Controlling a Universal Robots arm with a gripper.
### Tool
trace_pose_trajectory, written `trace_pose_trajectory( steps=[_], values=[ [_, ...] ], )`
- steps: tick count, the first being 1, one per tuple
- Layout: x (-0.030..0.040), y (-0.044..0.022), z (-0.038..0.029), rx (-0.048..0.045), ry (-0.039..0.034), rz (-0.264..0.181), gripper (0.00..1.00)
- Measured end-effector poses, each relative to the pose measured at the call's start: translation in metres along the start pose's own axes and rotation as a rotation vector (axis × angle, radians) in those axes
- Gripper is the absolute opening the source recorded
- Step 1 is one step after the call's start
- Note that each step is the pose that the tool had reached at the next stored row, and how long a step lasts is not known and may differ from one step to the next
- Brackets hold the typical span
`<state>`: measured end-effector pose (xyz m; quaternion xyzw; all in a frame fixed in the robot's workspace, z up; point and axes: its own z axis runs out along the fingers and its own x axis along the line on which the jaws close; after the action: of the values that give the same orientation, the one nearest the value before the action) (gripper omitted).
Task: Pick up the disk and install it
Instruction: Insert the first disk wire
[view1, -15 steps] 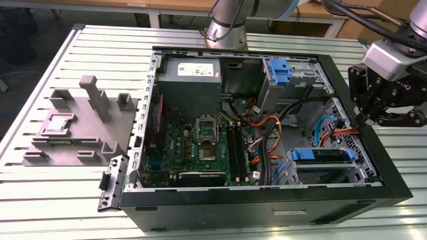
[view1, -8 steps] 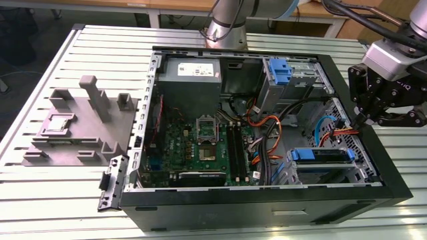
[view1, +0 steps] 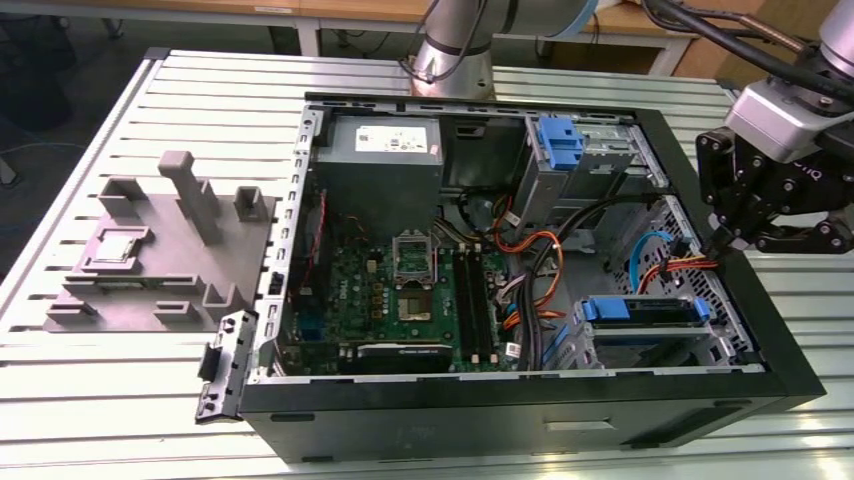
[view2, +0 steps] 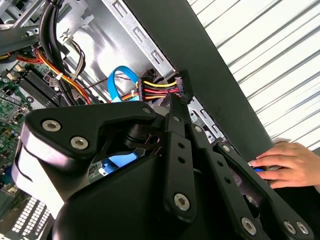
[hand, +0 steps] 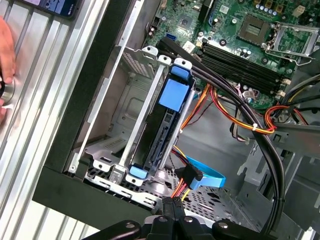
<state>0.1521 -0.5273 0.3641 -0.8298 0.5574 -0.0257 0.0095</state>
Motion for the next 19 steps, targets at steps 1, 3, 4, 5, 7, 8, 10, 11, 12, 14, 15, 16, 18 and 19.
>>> trace_pose_trajectory(
  steps=[1,3,4,5,7,8,10,11,12,14,15,16,18,19],
  values=[
    [0.0000,0.0000,0.0000,0.0018,0.0000,-0.012,0.10],
    [0.0000,0.0000,0.0000,0.0049,-0.0002,-0.040,0.10],
    [0.0000,0.0000,0.0000,0.0065,-0.0004,-0.054,0.10],
    [0.0000,0.0000,0.0000,0.0084,-0.0005,-0.070,0.10],
    [0.0000,0.0000,0.0002,0.0119,-0.0010,-0.099,0.10],
    [0.0000,0.0000,0.0001,0.0135,-0.0010,-0.113,0.10],
    [0.0000,0.0000,0.0002,0.0165,-0.0016,-0.144,0.10],
    [0.0000,0.0000,0.0003,0.0180,-0.0016,-0.158,0.10],
    [0.0000,0.0000,0.0005,0.0189,-0.0001,-0.166,0.10],
    [0.0000,0.0001,0.0006,0.0208,0.0081,-0.175,0.10],
    [0.0000,0.0001,0.0007,0.0220,0.0105,-0.178,0.10],
    [0.0001,0.0000,0.0007,0.0221,0.0114,-0.179,0.10],
    [0.0000,0.0000,0.0006,0.0216,0.0126,-0.179,0.10],
    [0.0000,0.0000,0.0007,0.0215,0.0129,-0.179,0.10]
  ],
)
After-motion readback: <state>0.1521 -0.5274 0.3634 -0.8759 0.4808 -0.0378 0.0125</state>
